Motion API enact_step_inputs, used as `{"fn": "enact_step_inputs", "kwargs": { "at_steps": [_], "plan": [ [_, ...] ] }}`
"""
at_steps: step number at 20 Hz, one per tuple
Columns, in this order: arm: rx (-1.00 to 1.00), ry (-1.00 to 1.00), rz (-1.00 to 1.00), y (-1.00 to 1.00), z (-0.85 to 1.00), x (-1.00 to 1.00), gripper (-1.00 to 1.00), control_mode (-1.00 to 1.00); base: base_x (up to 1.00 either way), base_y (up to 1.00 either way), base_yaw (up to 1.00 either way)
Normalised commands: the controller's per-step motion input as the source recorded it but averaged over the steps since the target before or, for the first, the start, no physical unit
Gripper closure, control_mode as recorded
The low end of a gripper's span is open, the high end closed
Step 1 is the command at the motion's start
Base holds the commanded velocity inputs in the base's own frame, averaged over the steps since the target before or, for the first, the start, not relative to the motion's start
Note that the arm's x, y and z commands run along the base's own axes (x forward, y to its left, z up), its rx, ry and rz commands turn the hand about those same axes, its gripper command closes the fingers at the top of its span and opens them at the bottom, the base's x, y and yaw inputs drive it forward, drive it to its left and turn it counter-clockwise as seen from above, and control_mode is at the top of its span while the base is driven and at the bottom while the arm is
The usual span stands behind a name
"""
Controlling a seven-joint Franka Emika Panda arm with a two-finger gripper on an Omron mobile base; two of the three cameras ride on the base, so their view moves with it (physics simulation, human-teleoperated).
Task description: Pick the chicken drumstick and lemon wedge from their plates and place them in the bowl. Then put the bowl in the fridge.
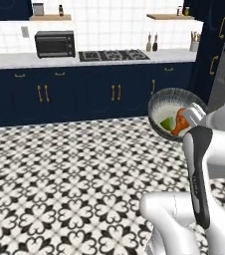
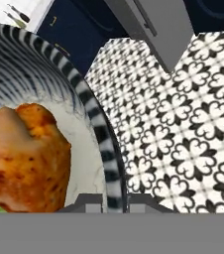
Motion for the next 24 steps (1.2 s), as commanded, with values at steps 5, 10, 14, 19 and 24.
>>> {"fn": "enact_step_inputs", "kwargs": {
  "at_steps": [5, 10, 14, 19, 24],
  "plan": [
    [0.00, 0.00, 0.00, 0.00, 0.00, 0.00, 1.00, 1.00, 1.00, -0.22, -0.25],
    [0.00, 0.00, 0.00, 0.00, 0.00, 0.00, 1.00, 1.00, 1.00, 0.01, -0.44],
    [0.00, 0.00, 0.00, 0.00, 0.00, 0.00, 1.00, 1.00, 1.00, 0.31, -0.48],
    [0.00, 0.00, 0.00, 0.00, 0.00, 0.00, 1.00, 1.00, 1.00, 0.59, -0.52],
    [0.00, 0.00, 0.00, 0.00, 0.00, 0.00, 1.00, 1.00, 0.96, 0.91, -0.59]
  ]
}}
